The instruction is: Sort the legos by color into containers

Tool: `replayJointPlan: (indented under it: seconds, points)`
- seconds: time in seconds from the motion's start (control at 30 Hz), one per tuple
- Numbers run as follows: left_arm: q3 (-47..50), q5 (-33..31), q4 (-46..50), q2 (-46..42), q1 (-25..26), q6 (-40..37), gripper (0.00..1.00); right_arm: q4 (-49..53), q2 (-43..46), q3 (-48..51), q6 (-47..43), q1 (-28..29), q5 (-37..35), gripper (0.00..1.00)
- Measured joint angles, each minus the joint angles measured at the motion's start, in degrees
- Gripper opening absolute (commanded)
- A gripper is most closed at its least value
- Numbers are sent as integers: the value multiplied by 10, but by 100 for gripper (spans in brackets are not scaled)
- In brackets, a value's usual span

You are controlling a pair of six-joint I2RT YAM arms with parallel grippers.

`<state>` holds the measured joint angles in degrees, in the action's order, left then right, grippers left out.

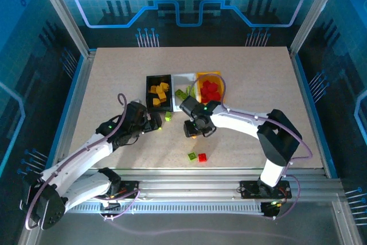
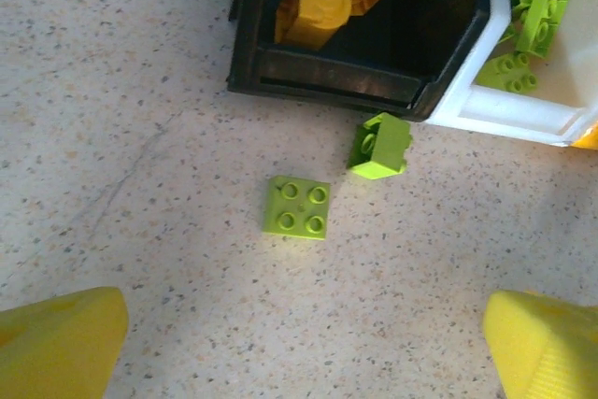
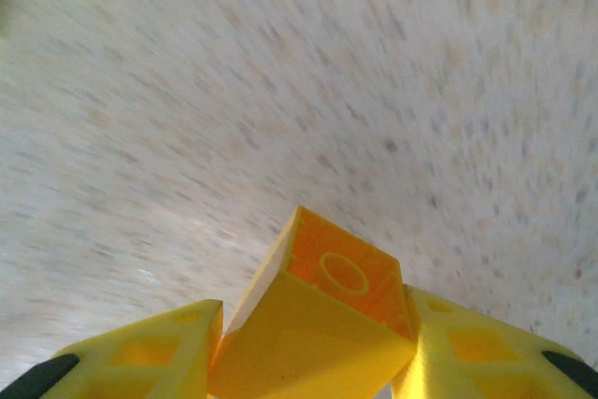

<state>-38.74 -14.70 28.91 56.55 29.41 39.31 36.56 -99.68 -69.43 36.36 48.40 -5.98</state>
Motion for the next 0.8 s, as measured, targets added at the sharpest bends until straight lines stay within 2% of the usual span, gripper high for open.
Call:
replayJointPlan:
  seconds: [0.23, 0.57, 0.63, 0.8]
  points:
    - [27, -7, 26, -32, -2, 13, 99, -18, -44, -197, -36, -25, 4, 39]
    - [45, -5, 39, -46, -4, 13, 99, 5, -287, -508, -75, -37, -23, 42]
    - [47, -3, 38, -46, -4, 13, 99, 14, -324, -548, -80, -39, -31, 46]
    - [48, 2, 38, -43, -4, 13, 99, 21, -372, -603, -93, -43, -37, 68]
